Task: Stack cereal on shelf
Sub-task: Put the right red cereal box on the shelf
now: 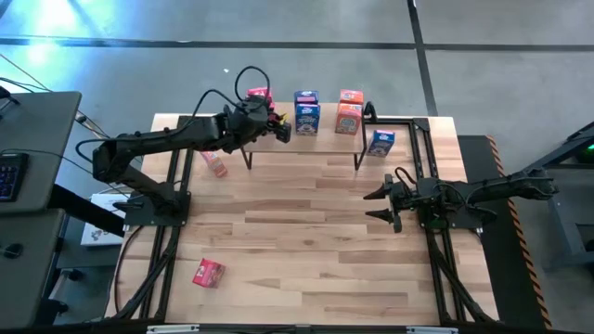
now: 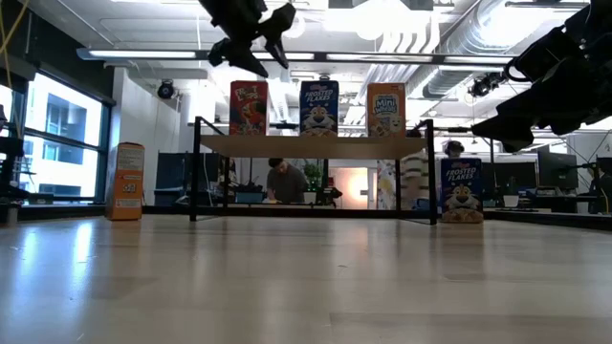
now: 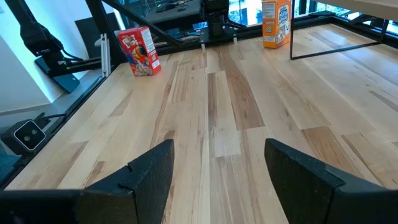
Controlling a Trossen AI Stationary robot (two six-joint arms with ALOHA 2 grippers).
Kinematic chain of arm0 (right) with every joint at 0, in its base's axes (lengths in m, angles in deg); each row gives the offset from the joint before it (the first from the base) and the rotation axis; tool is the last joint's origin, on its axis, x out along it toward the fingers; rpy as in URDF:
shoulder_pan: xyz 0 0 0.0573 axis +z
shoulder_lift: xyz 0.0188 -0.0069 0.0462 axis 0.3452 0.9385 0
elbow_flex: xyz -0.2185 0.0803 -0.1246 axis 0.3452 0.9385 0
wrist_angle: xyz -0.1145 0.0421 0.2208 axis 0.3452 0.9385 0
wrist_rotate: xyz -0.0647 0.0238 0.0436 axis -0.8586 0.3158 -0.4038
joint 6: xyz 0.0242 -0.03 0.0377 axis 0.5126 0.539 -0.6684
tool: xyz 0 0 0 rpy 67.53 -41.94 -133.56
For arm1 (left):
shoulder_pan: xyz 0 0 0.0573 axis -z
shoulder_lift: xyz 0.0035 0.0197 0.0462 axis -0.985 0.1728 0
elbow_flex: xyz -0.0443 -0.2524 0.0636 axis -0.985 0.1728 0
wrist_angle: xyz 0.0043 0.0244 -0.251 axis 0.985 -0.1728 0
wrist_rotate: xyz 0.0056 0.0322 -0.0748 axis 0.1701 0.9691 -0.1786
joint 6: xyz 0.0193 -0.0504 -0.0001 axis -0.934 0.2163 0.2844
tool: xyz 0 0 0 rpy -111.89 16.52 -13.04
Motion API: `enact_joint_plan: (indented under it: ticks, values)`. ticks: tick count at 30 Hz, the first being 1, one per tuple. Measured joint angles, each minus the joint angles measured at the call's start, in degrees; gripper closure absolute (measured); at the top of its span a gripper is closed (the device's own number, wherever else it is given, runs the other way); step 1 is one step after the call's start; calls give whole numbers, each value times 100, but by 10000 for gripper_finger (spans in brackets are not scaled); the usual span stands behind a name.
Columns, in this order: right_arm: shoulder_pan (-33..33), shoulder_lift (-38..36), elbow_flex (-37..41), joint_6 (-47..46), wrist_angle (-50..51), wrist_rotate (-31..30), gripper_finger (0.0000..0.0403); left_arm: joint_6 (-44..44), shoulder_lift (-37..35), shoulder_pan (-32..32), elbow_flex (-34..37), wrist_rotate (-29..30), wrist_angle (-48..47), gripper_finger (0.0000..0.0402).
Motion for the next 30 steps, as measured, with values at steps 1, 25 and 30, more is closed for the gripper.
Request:
enact_joint_plan:
  ticks: [1, 25, 30]
  values:
    - [0, -1, 0, -1, 0, 0, 159, -6, -1, 0, 0, -1, 15, 179]
    - [0, 1, 0, -1, 2, 0, 159, -91, 297, -20, 0, -165, 145, 179]
    - [0, 1, 0, -1, 2, -1, 159, 39, 297, -20, 0, -78, -25, 179]
